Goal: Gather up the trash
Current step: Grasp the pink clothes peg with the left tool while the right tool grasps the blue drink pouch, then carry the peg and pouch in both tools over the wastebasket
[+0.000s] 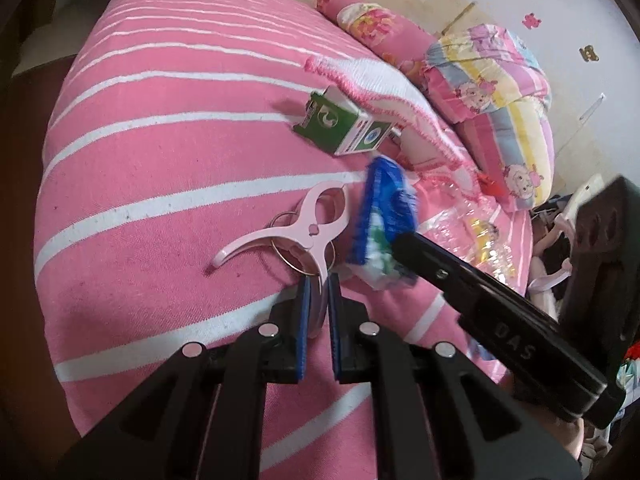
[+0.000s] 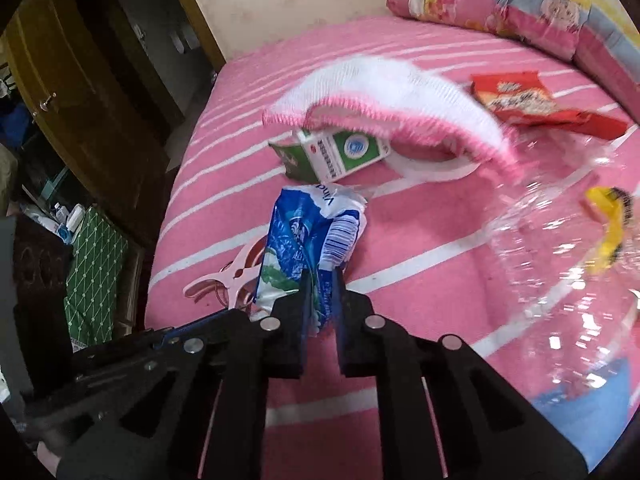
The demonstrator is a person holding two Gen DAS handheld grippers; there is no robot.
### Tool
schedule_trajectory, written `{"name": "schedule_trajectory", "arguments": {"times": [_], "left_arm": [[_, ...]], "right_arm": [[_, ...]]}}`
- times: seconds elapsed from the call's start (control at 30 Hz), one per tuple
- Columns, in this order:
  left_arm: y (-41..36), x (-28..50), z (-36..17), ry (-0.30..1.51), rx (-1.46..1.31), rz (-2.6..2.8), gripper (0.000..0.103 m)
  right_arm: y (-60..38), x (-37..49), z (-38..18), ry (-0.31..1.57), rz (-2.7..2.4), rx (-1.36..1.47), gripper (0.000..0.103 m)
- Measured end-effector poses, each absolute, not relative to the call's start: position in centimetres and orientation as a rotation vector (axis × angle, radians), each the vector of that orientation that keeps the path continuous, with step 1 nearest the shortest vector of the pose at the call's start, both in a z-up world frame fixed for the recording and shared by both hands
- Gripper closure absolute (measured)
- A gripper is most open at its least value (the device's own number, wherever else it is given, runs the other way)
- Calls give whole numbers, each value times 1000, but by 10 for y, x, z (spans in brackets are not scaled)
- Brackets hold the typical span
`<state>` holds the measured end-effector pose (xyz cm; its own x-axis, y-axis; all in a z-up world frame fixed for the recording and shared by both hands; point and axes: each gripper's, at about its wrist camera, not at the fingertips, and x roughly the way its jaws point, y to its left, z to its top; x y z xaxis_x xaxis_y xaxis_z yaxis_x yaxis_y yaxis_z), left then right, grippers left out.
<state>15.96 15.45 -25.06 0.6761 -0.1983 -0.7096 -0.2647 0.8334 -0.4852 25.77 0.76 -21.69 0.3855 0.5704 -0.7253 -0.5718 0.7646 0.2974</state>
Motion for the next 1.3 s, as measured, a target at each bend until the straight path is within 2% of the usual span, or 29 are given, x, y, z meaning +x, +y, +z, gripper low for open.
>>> {"name": "schedule_trajectory", "arguments": {"times": [0.4, 0.83, 1.1, 1.3], "left_arm": [[124, 114, -197, 752, -609, 14, 95], [31, 70, -128, 701, -586, -99, 95], [-48, 72, -105, 718, -535, -220, 95], [-116, 80, -111, 776, -473, -334, 95]], "right_arm": [[-59, 199, -158, 863, 699, 90, 92], [-165, 129, -82, 724, 671, 124, 92], [-249, 103, -69, 689, 584, 179, 92], [-317, 86, -81, 707, 483, 223, 92]]}}
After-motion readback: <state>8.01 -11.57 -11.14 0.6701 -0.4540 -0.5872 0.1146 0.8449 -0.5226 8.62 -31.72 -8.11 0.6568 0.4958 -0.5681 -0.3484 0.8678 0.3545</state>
